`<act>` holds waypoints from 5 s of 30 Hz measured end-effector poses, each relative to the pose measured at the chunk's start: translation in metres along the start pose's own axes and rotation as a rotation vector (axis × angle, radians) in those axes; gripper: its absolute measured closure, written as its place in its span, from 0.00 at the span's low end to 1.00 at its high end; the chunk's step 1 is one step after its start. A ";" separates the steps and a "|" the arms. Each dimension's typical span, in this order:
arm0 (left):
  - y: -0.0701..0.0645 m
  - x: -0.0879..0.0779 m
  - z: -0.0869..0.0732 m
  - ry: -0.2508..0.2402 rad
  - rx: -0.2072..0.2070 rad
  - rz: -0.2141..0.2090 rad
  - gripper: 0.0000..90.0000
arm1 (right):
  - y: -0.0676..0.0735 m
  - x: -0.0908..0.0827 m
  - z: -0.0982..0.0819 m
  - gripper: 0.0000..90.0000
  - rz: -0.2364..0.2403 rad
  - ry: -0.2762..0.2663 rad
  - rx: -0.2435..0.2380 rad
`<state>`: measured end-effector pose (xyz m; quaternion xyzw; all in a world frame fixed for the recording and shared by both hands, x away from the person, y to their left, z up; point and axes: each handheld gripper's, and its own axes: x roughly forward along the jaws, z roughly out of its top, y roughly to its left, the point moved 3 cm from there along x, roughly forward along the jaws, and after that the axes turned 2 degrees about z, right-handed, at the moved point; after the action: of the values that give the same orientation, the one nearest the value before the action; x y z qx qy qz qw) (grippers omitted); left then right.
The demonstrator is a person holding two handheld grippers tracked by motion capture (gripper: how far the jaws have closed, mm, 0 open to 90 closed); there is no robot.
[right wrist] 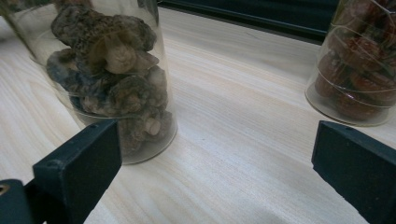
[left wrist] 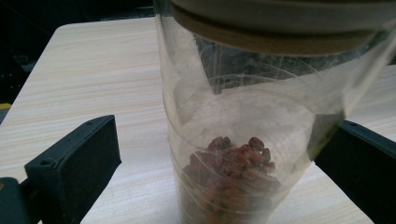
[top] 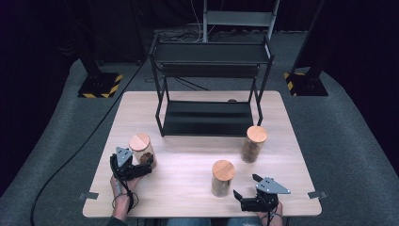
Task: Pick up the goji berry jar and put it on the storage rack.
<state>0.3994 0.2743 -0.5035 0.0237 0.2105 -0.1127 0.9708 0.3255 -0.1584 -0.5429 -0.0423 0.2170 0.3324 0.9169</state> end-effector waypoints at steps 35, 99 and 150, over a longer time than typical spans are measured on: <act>-0.007 0.019 -0.002 -0.004 -0.015 -0.019 0.09 | -0.001 0.000 0.000 0.01 -0.004 -0.002 0.012; -0.022 0.013 0.014 -0.058 0.057 -0.108 0.27 | -0.001 0.003 -0.001 0.01 -0.011 0.031 0.011; -0.052 0.022 0.045 -0.088 0.119 -0.182 0.27 | 0.000 0.005 -0.001 0.01 -0.008 0.051 0.001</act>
<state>0.4253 0.2149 -0.4713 0.0573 0.1618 -0.2137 0.9617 0.3286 -0.1562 -0.5456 -0.0509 0.2402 0.3275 0.9124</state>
